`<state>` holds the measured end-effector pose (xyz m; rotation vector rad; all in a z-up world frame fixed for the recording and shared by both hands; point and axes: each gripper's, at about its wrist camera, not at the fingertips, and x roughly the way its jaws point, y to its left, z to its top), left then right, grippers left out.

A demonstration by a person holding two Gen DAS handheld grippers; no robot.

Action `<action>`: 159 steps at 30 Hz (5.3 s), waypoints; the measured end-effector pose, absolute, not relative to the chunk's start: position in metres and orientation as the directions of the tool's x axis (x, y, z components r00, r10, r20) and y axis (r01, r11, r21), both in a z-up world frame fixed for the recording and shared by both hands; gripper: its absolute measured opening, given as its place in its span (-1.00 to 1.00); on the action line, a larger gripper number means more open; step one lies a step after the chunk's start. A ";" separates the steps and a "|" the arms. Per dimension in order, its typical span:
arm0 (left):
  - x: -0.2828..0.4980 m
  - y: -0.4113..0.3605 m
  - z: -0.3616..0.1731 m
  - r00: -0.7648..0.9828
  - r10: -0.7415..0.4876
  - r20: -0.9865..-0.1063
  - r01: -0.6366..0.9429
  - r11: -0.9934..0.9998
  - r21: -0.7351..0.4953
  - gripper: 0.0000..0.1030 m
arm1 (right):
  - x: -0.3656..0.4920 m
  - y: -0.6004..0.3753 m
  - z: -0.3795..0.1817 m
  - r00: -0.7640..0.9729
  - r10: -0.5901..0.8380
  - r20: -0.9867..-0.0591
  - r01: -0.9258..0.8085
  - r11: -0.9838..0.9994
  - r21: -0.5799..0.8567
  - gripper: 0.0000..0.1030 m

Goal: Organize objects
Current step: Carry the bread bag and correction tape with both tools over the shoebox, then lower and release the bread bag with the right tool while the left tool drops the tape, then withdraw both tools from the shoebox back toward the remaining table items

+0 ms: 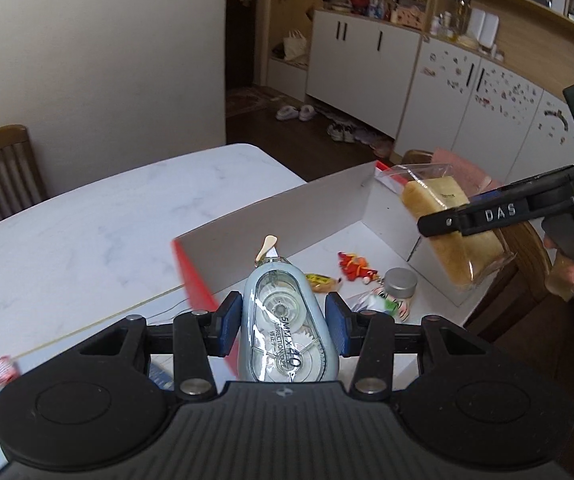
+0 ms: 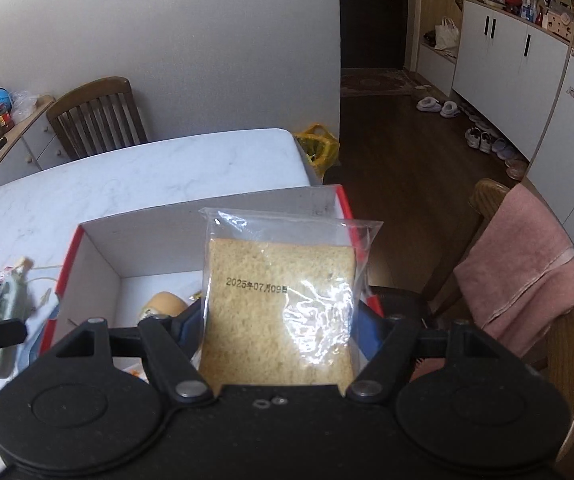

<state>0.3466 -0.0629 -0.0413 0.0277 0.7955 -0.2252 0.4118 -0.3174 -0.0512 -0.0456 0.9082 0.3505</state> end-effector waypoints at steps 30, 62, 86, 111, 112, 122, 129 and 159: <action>0.465 -0.116 -0.113 0.474 -0.096 -0.875 0.283 0.958 0.048 -0.14 | 0.426 -0.265 -0.118 0.458 0.235 -0.857 -0.519 0.853 -0.044 0.41; 0.427 -0.088 -0.078 0.551 -0.164 -0.818 0.241 0.970 -0.032 0.13 | 0.396 -0.298 -0.074 0.514 0.304 -0.802 -0.456 0.889 0.045 0.63; 0.315 -0.016 -0.021 0.662 -0.259 -0.703 0.255 0.960 -0.114 0.29 | 0.322 -0.256 -0.027 0.541 0.370 -0.755 -0.461 0.881 0.102 0.75; 0.215 0.138 -0.041 0.708 -0.118 -0.696 0.086 0.993 -0.080 0.58 | 0.249 -0.121 -0.032 0.485 0.433 -0.759 -0.538 0.833 0.132 0.99; 0.212 0.144 -0.043 0.706 -0.114 -0.699 0.080 0.994 -0.080 0.59 | 0.248 -0.115 -0.032 0.482 0.434 -0.761 -0.541 0.831 0.131 0.99; 0.202 0.201 -0.062 0.690 -0.052 -0.721 0.005 0.998 -0.067 0.87 | 0.244 -0.068 -0.040 0.455 0.419 -0.785 -0.546 0.829 0.126 0.99; 0.211 0.239 -0.078 0.687 -0.122 -0.716 0.015 0.988 -0.154 0.93 | 0.260 -0.038 -0.048 0.423 0.407 -0.809 -0.513 0.844 0.156 0.99; 0.334 0.263 -0.161 0.671 -0.109 -0.734 0.211 0.976 0.047 0.98 | 0.381 0.059 -0.117 0.326 0.214 -0.921 -0.304 0.946 0.112 0.97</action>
